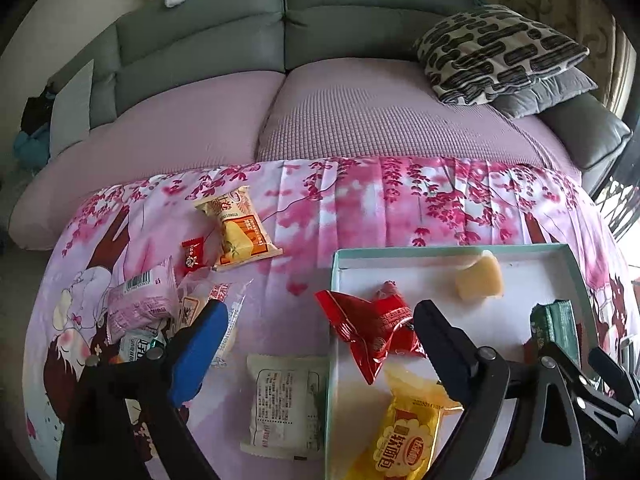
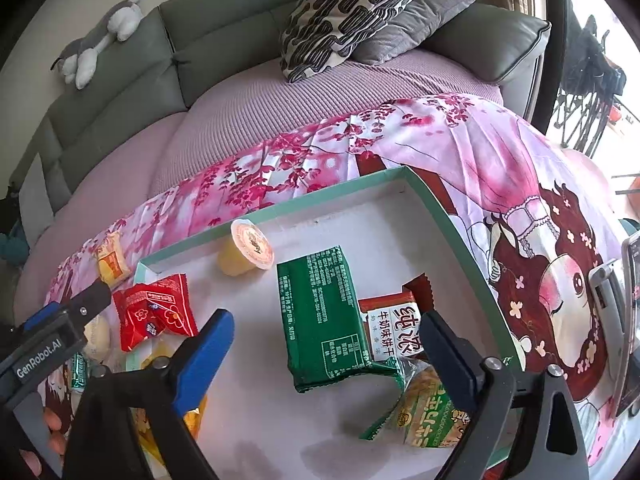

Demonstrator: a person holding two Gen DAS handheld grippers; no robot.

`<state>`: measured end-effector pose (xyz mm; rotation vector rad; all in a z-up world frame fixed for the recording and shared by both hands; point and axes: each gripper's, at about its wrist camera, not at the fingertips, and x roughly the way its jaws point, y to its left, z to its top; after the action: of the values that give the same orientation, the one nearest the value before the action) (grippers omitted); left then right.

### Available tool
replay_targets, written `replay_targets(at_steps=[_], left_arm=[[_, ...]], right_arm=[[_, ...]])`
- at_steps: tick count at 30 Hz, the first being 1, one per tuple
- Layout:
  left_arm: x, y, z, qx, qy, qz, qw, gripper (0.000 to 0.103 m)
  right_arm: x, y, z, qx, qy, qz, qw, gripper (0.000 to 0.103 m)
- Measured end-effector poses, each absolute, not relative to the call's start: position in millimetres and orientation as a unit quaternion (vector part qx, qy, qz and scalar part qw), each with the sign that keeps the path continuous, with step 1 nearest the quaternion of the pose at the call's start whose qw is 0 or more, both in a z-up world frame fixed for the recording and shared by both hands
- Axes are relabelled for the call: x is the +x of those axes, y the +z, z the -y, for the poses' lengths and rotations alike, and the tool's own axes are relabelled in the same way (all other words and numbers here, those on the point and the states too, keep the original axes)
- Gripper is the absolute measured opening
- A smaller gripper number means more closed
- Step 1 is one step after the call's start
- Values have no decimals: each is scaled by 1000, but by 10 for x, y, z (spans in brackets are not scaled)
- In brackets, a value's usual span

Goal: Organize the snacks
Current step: 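Move both tools back over the snack pile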

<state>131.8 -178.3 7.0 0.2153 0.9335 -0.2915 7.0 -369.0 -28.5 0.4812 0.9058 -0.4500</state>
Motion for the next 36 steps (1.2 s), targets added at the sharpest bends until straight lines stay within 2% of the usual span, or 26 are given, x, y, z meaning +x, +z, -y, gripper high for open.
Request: replay_targets(at_steps=[2, 13, 18, 29, 36], left_arm=[[1321, 65, 1771, 98, -139, -445, 879, 103], [1327, 210, 1565, 69, -142, -436, 886, 103], [1262, 338, 1369, 86, -130, -420, 894, 103], [1266, 438, 477, 104, -43, -424, 899, 103], [1251, 420, -220, 55, 11, -434, 899, 103]], right_arm=[[69, -288, 3693, 225, -216, -429, 848, 103], [36, -143, 3644, 215, -218, -410, 859, 103], [55, -26, 3521, 205, -204, -402, 869, 103], [222, 166, 2935, 199, -121, -396, 888, 103], [397, 180, 2348, 164, -56, -406, 897, 103]])
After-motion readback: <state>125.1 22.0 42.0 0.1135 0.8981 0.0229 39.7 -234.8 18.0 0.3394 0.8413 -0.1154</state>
